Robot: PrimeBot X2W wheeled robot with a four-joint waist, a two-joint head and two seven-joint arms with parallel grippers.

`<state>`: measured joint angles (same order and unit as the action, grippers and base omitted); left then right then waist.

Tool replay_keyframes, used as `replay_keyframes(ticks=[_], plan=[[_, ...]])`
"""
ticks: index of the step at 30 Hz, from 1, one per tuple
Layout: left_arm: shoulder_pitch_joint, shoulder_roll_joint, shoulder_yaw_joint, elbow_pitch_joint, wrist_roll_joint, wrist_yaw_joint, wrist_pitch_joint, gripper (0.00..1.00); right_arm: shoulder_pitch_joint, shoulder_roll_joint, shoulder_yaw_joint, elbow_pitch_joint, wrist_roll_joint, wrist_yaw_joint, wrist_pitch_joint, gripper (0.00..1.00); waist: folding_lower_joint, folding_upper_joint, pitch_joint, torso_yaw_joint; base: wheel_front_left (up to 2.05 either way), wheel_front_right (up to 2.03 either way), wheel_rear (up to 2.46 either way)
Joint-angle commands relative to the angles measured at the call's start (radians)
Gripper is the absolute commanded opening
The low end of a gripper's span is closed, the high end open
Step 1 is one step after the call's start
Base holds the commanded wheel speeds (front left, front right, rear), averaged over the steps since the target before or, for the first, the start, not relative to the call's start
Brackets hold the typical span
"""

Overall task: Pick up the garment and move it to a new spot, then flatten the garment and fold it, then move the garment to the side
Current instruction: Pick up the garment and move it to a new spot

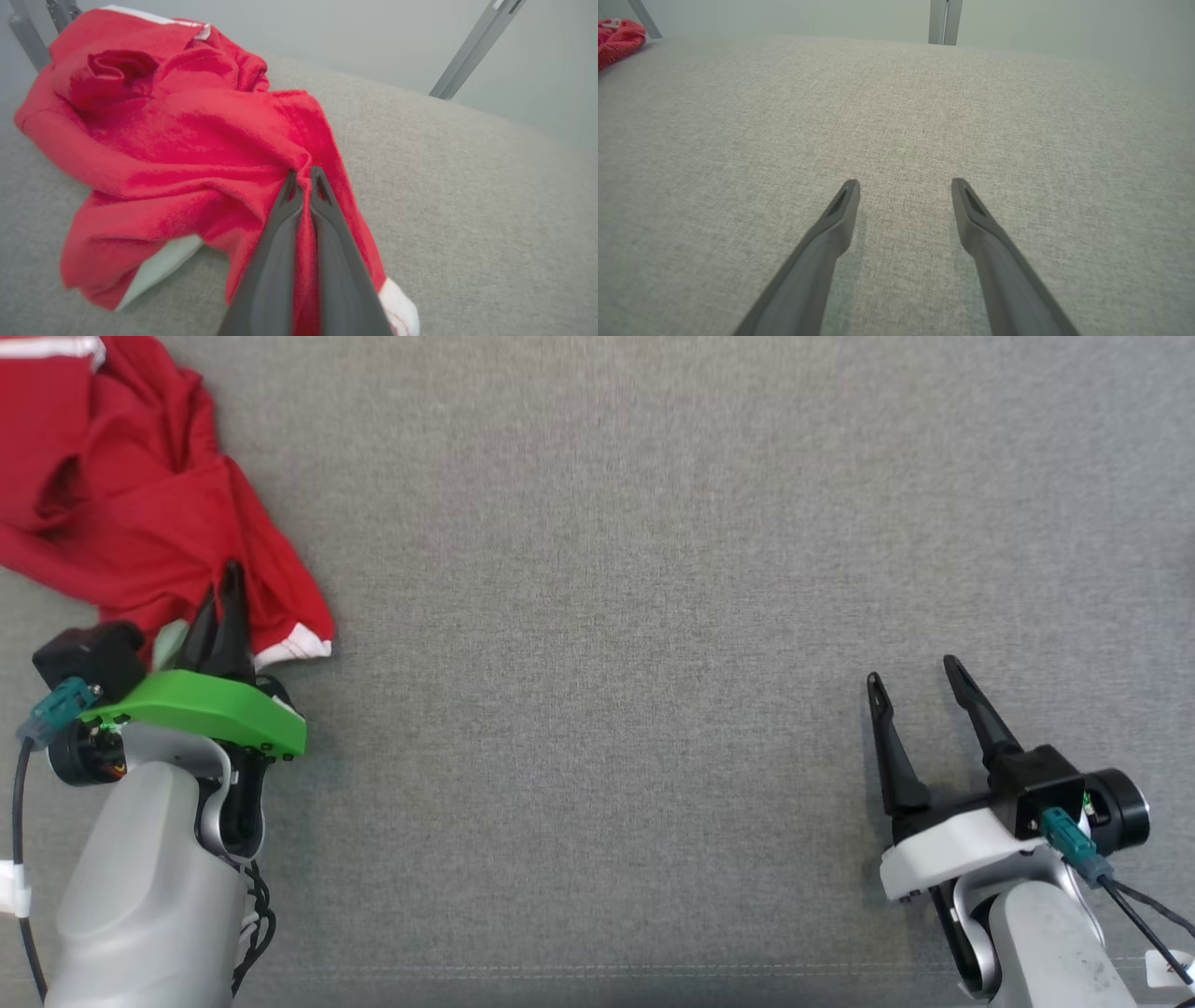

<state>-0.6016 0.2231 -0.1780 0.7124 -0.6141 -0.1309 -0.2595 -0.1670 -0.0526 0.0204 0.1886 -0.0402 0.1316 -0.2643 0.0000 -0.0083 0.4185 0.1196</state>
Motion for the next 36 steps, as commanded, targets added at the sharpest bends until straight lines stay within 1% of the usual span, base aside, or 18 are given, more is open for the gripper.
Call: replay_keyframes(ticks=[1, 4, 6, 7, 12, 14, 17, 22, 25, 27, 30, 32, 35, 36], plan=[[0.032, 0.016, -0.015, -0.053, 0.005, 0.000, 0.002, 0.00, 0.019, 0.001, 0.015, 0.004, 0.021, -0.002, 0.000, 1.00, 0.0000, 0.0083, -0.106, -0.026, 0.00, 0.00, 0.00], [0.068, 0.004, -0.052, -0.200, 0.001, 0.003, 0.048, 0.00, 0.042, 0.001, 0.027, 0.011, 0.058, -0.002, 0.000, 1.00, 0.0000, 0.0083, -0.151, -0.051, 0.00, 0.00, 0.00], [0.097, -0.005, -0.081, -0.303, 0.005, 0.012, 0.100, 0.00, 0.052, 0.001, 0.029, 0.012, 0.076, -0.002, 0.000, 1.00, 0.0000, 0.0083, -0.172, -0.071, 0.00, 0.00, 0.00], [0.097, -0.005, -0.081, -0.303, 0.005, 0.012, 0.100, 0.00, 0.052, 0.001, 0.029, 0.012, 0.076, -0.002, 0.000, 1.00, 0.0000, 0.0083, -0.172, -0.071, 0.00, 0.00, 0.00], [0.157, -0.042, -0.179, -0.533, 0.018, 0.045, 0.249, 0.00, 0.060, 0.001, 0.029, 0.013, 0.112, -0.002, 0.000, 1.00, 0.0000, 0.0083, -0.197, -0.138, 0.00, 0.00, 0.00], [0.164, -0.061, -0.226, -0.589, 0.032, 0.058, 0.303, 0.00, 0.052, 0.002, 0.031, 0.012, 0.124, -0.002, 0.000, 1.00, 0.0000, 0.0083, -0.194, -0.172, 0.00, 0.00, 0.00], [0.150, -0.097, -0.300, -0.632, 0.047, 0.067, 0.366, 0.00, 0.037, 0.002, 0.030, 0.008, 0.136, -0.002, 0.000, 1.00, 0.0000, 0.0083, -0.181, -0.230, 0.00, 0.00, 0.00], [0.101, -0.144, -0.417, -0.639, 0.060, 0.061, 0.443, 0.00, 0.017, 0.002, 0.037, 0.010, 0.163, -0.002, 0.000, 1.00, 0.0000, 0.0083, -0.146, -0.337, 0.00, 0.00, 0.00], [0.064, -0.160, -0.481, -0.616, 0.049, 0.061, 0.479, 0.00, 0.012, 0.002, 0.039, 0.008, 0.186, -0.002, 0.000, 1.00, 0.0000, 0.0083, -0.121, -0.398, 0.00, 0.00, 0.00], [0.035, -0.163, -0.506, -0.577, 0.056, 0.070, 0.488, 0.00, 0.010, 0.002, 0.047, 0.012, 0.200, -0.002, 0.000, 1.00, 0.0000, 0.0083, -0.103, -0.434, 0.00, 0.00, 0.00], [-0.003, -0.167, -0.530, -0.481, 0.072, 0.084, 0.474, 0.00, 0.005, 0.003, 0.061, 0.017, 0.223, -0.002, 0.000, 1.00, 0.0000, 0.0083, -0.075, -0.483, 0.00, 0.00, 0.00], [-0.025, -0.169, -0.542, -0.416, 0.081, 0.089, 0.453, 0.00, 0.006, 0.003, 0.063, 0.019, 0.235, -0.002, 0.000, 1.00, 0.0000, 0.0083, -0.062, -0.504, 0.00, 0.00, 0.00], [-0.046, -0.170, -0.550, -0.332, 0.084, 0.098, 0.402, 0.00, 0.009, 0.003, 0.060, 0.022, 0.245, -0.002, 0.000, 1.00, 0.0000, 0.0083, -0.049, -0.517, 0.00, 0.00, 0.00], [-0.050, -0.170, -0.555, -0.313, 0.084, 0.098, 0.383, 0.04, 0.010, 0.003, 0.056, 0.022, 0.244, -0.002, 0.000, 1.00, 0.0000, 0.0083, -0.047, -0.517, 0.00, 0.00, 0.00]])
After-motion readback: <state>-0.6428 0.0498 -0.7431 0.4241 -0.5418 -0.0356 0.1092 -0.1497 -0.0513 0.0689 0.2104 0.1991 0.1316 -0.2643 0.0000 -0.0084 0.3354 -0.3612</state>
